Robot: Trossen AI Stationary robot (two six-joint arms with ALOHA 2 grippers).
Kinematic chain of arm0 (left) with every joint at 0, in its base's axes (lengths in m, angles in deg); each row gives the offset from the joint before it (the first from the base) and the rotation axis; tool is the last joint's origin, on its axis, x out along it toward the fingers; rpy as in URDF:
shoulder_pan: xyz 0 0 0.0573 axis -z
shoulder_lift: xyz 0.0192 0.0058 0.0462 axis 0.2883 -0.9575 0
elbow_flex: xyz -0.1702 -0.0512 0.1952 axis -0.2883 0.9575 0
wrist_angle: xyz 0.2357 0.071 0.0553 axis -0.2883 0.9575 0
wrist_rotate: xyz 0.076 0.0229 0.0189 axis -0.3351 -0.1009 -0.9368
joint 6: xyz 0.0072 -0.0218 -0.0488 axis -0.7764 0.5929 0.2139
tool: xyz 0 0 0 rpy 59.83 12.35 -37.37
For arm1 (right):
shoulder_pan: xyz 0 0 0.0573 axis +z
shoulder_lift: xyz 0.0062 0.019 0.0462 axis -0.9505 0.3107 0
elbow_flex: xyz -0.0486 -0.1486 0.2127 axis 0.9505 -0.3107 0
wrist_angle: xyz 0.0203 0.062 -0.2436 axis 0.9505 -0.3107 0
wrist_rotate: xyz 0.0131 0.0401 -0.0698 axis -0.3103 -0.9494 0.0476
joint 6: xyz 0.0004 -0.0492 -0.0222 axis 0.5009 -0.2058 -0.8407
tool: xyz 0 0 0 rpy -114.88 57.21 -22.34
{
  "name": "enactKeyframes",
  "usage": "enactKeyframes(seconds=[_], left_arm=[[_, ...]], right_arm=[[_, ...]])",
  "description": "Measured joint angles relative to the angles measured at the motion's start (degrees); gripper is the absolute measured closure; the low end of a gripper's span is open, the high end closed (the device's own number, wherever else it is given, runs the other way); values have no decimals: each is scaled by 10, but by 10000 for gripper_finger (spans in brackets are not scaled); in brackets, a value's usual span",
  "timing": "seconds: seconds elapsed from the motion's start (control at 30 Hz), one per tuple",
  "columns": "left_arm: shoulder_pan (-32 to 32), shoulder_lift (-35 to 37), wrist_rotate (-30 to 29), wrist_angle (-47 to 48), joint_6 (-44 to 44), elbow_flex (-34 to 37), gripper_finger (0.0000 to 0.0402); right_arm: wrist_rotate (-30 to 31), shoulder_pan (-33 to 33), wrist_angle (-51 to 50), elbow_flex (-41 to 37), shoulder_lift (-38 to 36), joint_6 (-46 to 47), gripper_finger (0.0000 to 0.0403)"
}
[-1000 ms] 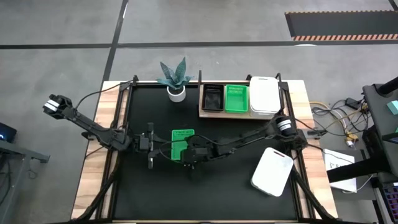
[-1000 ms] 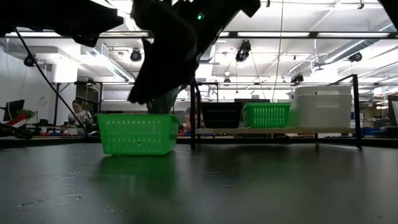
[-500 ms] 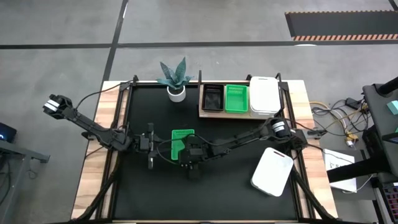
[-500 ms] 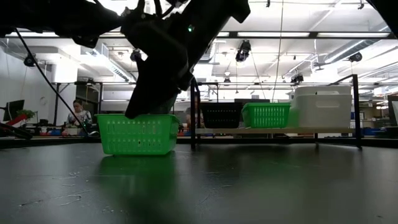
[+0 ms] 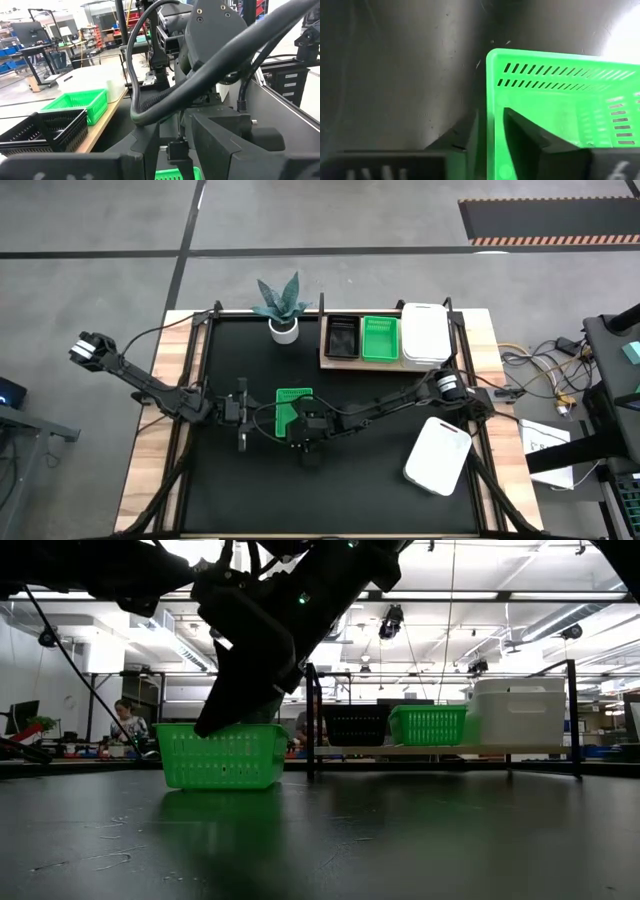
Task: Stack baskets on shelf by color
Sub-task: Stack the green bin on the green bin on the shelf
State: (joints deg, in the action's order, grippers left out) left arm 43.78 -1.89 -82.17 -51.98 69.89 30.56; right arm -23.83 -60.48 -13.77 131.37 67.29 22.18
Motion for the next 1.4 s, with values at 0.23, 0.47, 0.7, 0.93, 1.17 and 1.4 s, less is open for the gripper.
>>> enactKeyframes(seconds=[0.23, 0.47, 0.7, 0.93, 1.17, 1.4], left_arm=[[0, 0, 1, -1, 0, -2, 302], [0, 0, 2, -15, 0, -2, 302], [0, 0, 2, -27, 0, -1, 302], [0, -1, 1, -30, 0, -1, 302], [0, -1, -1, -30, 0, -1, 302], [0, -1, -1, -30, 0, -1, 302]], right_arm=[[0, 0, 0, -1, 0, -39, 388], [-1, 11, -44, -1, -39, -74, 390], [2, 27, -107, 0, -104, -94, 390], [36, 44, -212, -5, -173, -100, 390], [100, 36, -257, -55, -268, -121, 391], [107, -26, -247, -139, -379, -162, 391]])
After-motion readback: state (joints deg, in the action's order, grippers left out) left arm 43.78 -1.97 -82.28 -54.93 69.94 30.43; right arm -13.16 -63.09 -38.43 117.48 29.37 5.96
